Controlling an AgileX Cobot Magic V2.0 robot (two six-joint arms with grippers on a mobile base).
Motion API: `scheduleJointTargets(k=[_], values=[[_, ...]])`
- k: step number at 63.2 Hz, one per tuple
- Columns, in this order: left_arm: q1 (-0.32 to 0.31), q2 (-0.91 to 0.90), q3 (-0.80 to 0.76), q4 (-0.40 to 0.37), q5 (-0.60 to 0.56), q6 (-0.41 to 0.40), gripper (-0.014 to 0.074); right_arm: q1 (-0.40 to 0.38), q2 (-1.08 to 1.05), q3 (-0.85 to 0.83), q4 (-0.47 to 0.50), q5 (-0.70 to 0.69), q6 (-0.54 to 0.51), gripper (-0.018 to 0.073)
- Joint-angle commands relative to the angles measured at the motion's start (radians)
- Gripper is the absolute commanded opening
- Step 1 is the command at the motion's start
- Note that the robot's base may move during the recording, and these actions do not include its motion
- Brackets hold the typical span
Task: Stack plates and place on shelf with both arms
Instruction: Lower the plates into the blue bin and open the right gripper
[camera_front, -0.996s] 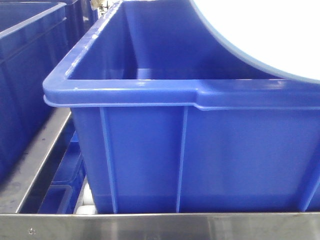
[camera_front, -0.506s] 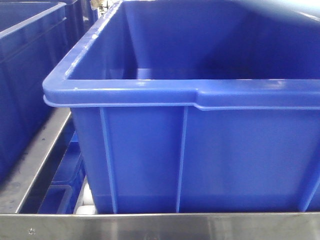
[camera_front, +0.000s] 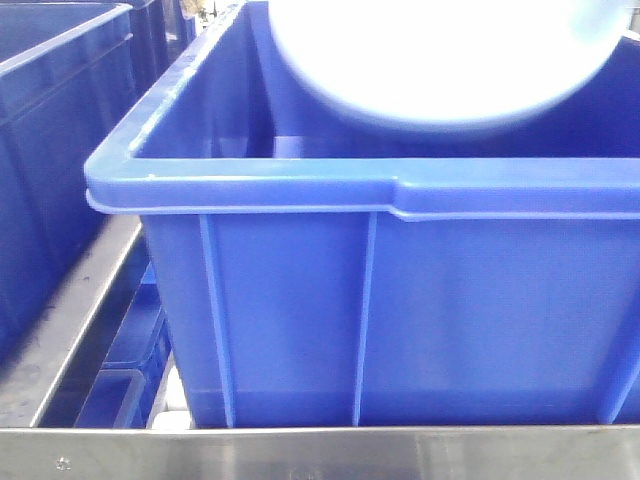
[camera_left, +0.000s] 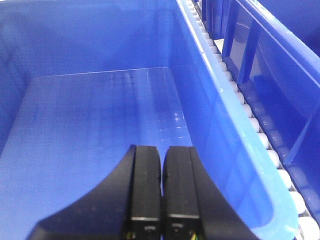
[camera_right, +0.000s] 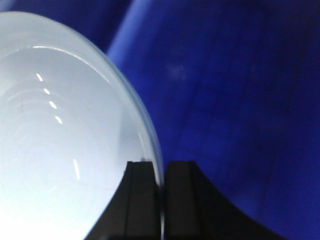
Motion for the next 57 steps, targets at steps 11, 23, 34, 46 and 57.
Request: scheduleJointTargets(k=[11, 23, 34, 46, 57], values=[[-0.008, 0.008, -0.031, -0.011, -0.088, -0.005, 0.0084, -0.002, 0.141, -0.048, 0.015, -0.06, -0.053, 0.0056], [-0.008, 0.008, -0.031, -0.011, -0.088, -0.005, 0.0084, -0.002, 0.209, -0.048, 0.015, -0.057, -0.068, 0.0059], [-0.008, 0.008, -0.031, -0.011, -0.088, -0.005, 0.0084, -0.002, 0.221, -0.049, 0.015, -0.051, -0.069, 0.0121], [-0.008, 0.008, -0.031, -0.011, -0.088, -0.005, 0.0084, -0.002, 0.221, -0.07, 0.015, -0.033, -0.069, 0.0438], [-0.008, 0.008, -0.031, -0.011, -0.088, -0.005, 0.0084, -0.003, 0.219, -0.118, 0.015, 0.007, -0.069, 0.0535]])
